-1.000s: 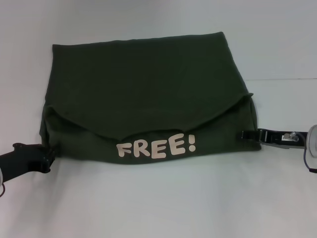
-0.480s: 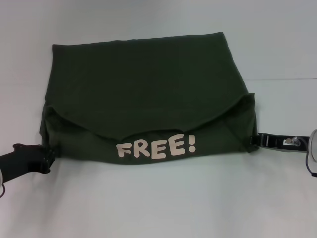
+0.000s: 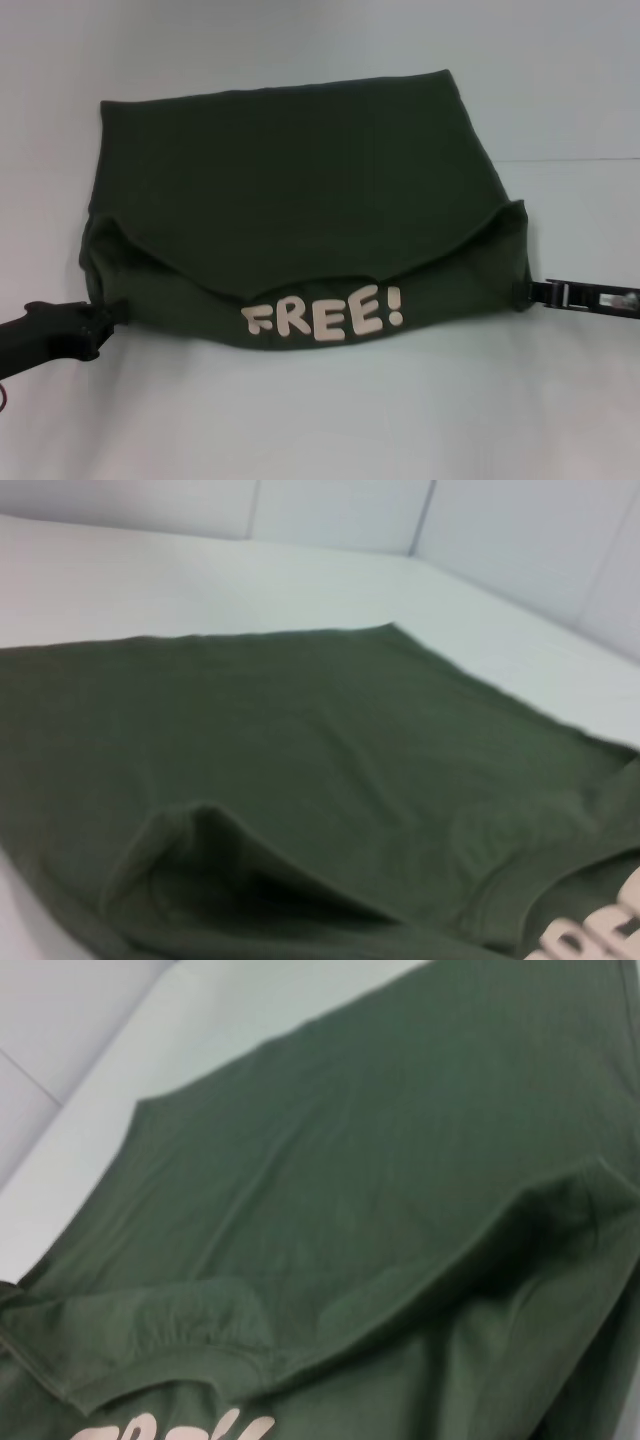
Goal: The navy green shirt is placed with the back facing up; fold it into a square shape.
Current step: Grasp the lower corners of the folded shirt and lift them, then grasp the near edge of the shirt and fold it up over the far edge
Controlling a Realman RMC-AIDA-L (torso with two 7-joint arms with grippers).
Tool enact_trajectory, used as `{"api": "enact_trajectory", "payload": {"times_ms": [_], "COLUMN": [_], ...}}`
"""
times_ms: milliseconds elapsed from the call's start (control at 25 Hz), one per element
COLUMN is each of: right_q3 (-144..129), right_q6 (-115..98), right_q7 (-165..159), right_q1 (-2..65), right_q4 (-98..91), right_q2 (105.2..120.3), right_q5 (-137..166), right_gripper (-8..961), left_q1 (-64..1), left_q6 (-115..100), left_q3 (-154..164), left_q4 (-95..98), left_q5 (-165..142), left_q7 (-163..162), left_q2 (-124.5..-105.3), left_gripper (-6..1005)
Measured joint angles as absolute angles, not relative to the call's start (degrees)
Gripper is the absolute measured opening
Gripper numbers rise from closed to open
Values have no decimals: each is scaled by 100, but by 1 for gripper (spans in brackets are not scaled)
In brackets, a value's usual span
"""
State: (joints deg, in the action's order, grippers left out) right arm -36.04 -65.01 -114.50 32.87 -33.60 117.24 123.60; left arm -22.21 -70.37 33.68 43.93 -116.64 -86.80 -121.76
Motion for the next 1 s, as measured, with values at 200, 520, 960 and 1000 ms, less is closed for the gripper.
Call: {"api": "enact_trajectory", "payload": {"times_ms": [200, 520, 960, 1000], "right_q3": [-3563, -3377, -2780, -2708], "right_q6": [-7052, -8098, -9495, -9588], "right_q7": [-11135, -10469, -9580, -9507], "right_q1": [2688, 1696, 685, 619], "right_q4": [-3800, -4321, -4412, -4378], "right_q2": [11737, 11828, 12007, 12009], "right_q5": [11992, 11547, 11567, 11573], "right_gripper": [30, 37, 48, 49], "left_q1": [-1945, -1538, -1125, -1099], "left_q6": [-8312, -9388, -10054, -10121], "left_q3": [2701, 2348, 2275, 2278], "left_q4": [4562, 4528, 4495, 4487], "left_q5": [-11663, -11677, -11713, -11718], "left_q7": [-8882, -8870, -8845, -8842], "left_q2": [-12121, -12043, -11808, -11784], "left_gripper": [28, 27, 28, 28]}}
